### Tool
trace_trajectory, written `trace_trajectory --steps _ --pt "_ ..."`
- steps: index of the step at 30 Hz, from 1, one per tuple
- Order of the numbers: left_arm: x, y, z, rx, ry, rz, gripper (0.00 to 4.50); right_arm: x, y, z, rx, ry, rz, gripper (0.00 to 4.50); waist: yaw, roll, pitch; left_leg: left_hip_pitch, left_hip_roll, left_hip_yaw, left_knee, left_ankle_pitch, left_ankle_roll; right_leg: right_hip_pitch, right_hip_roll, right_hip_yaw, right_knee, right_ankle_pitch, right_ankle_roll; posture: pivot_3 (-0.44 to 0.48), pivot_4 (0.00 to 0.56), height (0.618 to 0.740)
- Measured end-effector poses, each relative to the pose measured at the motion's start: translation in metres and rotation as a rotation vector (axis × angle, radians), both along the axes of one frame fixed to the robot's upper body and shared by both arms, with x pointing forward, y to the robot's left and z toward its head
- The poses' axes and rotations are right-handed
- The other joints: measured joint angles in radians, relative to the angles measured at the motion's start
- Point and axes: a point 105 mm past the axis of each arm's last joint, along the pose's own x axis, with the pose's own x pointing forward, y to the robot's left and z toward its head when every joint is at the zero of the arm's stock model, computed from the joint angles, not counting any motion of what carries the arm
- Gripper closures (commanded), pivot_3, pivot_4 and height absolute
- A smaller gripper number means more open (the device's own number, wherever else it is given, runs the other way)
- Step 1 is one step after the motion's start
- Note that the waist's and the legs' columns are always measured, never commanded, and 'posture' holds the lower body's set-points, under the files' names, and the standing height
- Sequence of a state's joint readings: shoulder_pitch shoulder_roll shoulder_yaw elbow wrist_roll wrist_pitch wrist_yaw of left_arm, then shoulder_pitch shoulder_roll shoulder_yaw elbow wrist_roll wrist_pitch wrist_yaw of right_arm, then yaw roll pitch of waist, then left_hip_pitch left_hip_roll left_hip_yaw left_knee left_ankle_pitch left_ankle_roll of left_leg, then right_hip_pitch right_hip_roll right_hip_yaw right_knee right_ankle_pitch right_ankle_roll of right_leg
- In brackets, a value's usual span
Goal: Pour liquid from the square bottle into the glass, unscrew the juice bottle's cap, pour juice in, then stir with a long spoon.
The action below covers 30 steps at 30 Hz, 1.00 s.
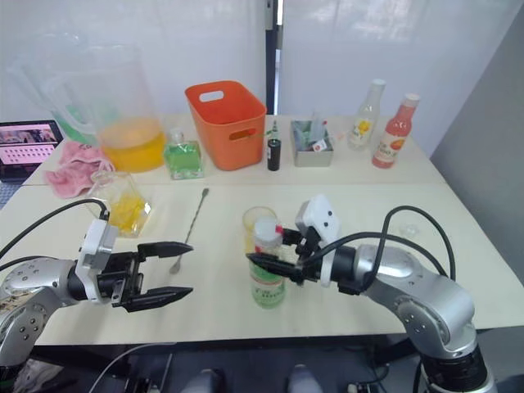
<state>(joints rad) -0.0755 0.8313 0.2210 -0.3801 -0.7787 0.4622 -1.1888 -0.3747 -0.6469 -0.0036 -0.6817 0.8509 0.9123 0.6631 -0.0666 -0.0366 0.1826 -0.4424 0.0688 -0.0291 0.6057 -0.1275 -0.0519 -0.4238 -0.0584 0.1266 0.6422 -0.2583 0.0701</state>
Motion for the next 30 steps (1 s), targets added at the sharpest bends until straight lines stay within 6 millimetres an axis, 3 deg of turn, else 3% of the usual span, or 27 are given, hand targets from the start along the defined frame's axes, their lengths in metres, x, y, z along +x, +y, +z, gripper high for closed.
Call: trace_trajectory --steps 1,7,13,20,27,30 --pt "0.000 0.000 0.000 0.001 0.001 0.003 0.00 -0.001 -0.003 -0.001 -0.027 -0.003 0.015 0.06 0.000 0.000 0.000 0.000 0.000 0.000 0.000 0.000 0.000 0.000 0.000 0.000 0.000 0.000 0.000 0.000 0.150 0.740" --pt "-0.002 0.003 0.000 0.005 -0.008 0.038 0.00 0.001 -0.021 0.000 -0.123 -0.050 0.161 0.02 0.000 0.000 0.000 0.000 0.000 0.000 0.000 0.000 0.000 0.000 0.000 0.000 -0.001 0.000 0.000 0.000 0.150 0.740" --pt "-0.007 0.003 -0.003 0.015 -0.006 0.072 0.00 0.033 -0.033 0.012 -0.118 -0.121 0.331 0.02 -0.006 0.000 0.000 0.001 0.000 0.000 0.000 0.000 0.000 0.000 0.000 0.000 0.000 0.000 0.000 0.000 0.150 0.740" --pt "-0.010 0.011 0.000 0.016 -0.024 0.136 0.00 0.040 -0.018 0.014 -0.090 -0.139 0.519 0.02 0.000 0.000 0.000 0.000 0.000 0.000 -0.001 0.000 0.000 0.000 0.000 -0.001 0.000 0.000 0.000 0.000 0.150 0.740" --pt "-0.014 0.011 0.000 0.023 -0.023 0.157 0.00 0.038 -0.011 0.017 -0.070 -0.142 0.600 0.02 0.000 0.000 0.000 0.001 0.000 0.000 0.000 0.000 0.000 0.000 0.000 -0.001 0.001 0.000 0.000 0.000 0.150 0.740" --pt "-0.014 0.012 0.001 0.025 -0.022 0.163 0.00 0.038 -0.009 0.016 -0.061 -0.137 0.606 0.85 -0.001 0.000 0.000 0.001 0.000 0.000 0.000 0.000 0.000 0.000 0.000 -0.001 0.001 0.000 0.000 0.000 0.150 0.740"
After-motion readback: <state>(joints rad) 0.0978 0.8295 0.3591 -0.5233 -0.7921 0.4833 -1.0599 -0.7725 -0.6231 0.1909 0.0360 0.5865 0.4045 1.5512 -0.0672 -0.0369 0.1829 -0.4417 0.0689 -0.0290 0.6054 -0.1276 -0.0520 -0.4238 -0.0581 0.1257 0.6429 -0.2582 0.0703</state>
